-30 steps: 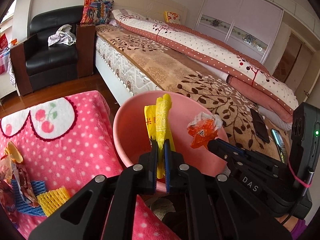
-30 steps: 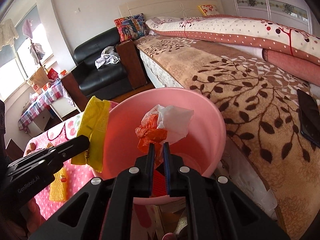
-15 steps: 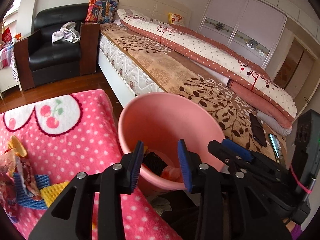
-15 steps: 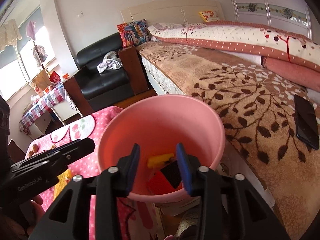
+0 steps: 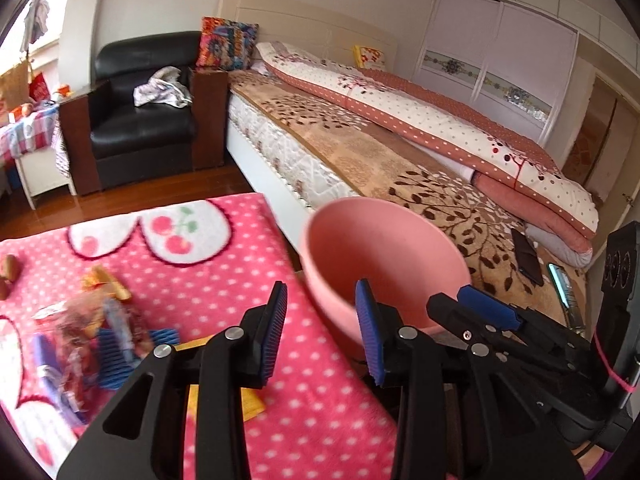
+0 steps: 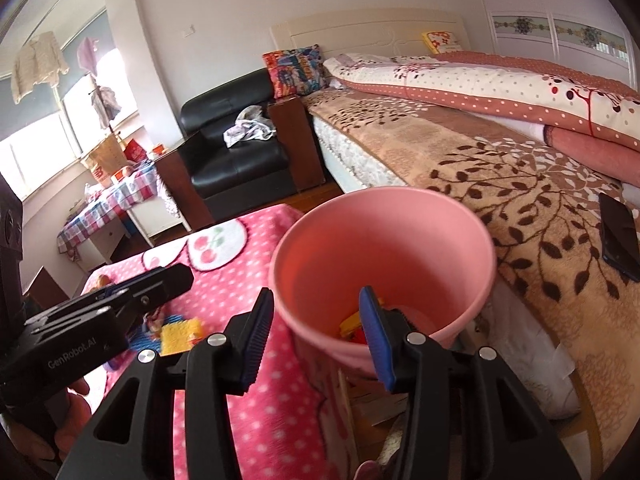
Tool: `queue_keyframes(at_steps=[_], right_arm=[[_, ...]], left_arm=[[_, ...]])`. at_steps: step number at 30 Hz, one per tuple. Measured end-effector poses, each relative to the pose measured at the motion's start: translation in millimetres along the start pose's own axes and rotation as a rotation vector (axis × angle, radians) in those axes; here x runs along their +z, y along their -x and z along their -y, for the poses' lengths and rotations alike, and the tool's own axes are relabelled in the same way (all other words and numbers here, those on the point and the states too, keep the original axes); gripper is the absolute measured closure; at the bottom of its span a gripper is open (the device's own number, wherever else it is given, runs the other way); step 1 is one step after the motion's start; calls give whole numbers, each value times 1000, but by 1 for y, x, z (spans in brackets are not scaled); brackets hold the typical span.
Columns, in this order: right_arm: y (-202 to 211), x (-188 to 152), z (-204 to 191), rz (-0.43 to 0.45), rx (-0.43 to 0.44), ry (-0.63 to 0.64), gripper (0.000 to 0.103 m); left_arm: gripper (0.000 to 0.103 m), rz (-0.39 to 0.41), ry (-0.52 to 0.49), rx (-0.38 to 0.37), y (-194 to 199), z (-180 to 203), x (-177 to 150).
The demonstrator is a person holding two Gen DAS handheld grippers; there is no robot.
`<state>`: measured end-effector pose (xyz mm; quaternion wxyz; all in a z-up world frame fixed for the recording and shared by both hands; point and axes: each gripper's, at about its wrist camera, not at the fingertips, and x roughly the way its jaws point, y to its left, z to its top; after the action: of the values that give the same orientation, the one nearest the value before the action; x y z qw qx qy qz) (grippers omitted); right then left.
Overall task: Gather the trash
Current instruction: 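Grasp the red wrapper with the left tool while the right tool grasps the yellow net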
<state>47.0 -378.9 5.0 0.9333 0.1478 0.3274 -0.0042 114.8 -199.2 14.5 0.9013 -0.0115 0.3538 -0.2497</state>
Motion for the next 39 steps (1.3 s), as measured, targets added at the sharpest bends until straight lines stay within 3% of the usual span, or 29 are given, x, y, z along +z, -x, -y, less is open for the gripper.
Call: queue_keyframes(at_steps=[9, 19, 25, 32, 37, 39], right_arm=[[3, -21, -44, -29, 52, 52, 57], [-18, -39, -79, -104, 107, 111, 55], [-39, -45, -92, -153, 127, 143, 55], [-57, -45, -108, -180, 132, 189, 55], [-75, -49, -116, -226, 131, 201, 55], [-81, -50, -117, -245, 133, 194, 55]], left_arm=[[67, 55, 20, 94, 45, -39, -14], [67, 48, 78, 176, 76, -99, -47], [67, -9, 128, 213, 66, -124, -59], [67, -14, 123, 325, 46, -135, -60], [68, -26, 139, 300, 39, -148, -64], [85, -15, 145, 288, 42, -151, -65]])
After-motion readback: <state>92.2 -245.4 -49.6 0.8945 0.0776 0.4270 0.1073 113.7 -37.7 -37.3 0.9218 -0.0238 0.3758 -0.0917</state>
